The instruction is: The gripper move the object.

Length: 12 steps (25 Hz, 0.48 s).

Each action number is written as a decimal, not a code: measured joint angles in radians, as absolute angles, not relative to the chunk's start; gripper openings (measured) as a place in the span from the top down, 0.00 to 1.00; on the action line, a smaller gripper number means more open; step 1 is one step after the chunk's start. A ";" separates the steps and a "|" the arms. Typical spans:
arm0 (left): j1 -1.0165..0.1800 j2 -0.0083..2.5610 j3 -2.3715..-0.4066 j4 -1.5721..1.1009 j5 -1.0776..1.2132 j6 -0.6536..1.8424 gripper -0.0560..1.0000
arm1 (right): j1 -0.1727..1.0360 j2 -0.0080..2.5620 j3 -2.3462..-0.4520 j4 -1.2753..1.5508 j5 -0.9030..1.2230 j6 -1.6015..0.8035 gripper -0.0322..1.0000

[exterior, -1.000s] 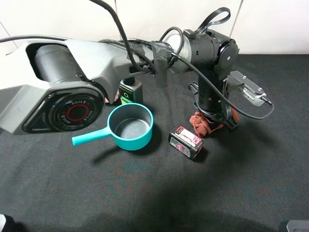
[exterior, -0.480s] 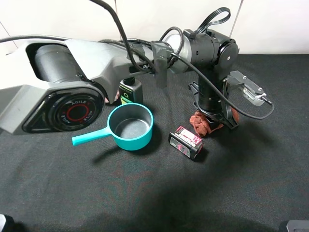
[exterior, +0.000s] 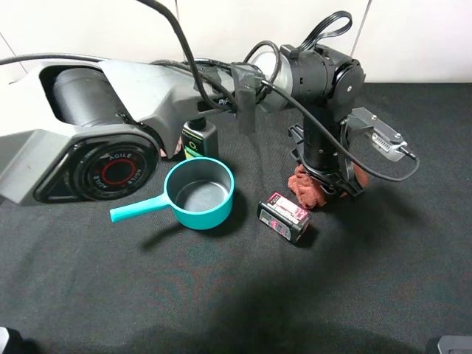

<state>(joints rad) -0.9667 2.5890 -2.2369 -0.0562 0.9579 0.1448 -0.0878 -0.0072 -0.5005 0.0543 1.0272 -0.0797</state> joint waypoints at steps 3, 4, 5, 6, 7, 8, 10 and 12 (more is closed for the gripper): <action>-0.967 2.589 -2.237 -0.056 0.951 0.129 0.22 | -0.088 -0.007 -0.500 0.054 1.027 -0.080 0.30; -0.967 2.589 -2.237 -0.056 0.951 0.124 0.20 | -0.088 -0.007 -0.500 0.054 1.027 -0.080 0.30; -0.967 2.589 -2.237 -0.056 0.951 0.122 0.19 | -0.088 -0.007 -0.500 0.054 1.027 -0.080 0.30; -0.967 2.589 -2.237 -0.056 0.951 0.119 0.18 | -0.088 -0.007 -0.500 0.054 1.027 -0.080 0.30; -0.967 2.589 -2.237 -0.056 0.950 0.119 0.18 | -0.088 -0.007 -0.500 0.054 1.027 -0.080 0.30; -0.967 2.589 -2.237 -0.056 0.950 0.118 0.18 | -0.088 -0.007 -0.500 0.054 1.027 -0.080 0.30; -0.967 2.589 -2.237 -0.056 0.950 0.118 0.17 | -0.088 -0.007 -0.500 0.054 1.027 -0.080 0.30; -0.967 2.589 -2.237 -0.056 0.948 0.114 0.17 | -0.088 -0.007 -0.500 0.054 1.027 -0.080 0.30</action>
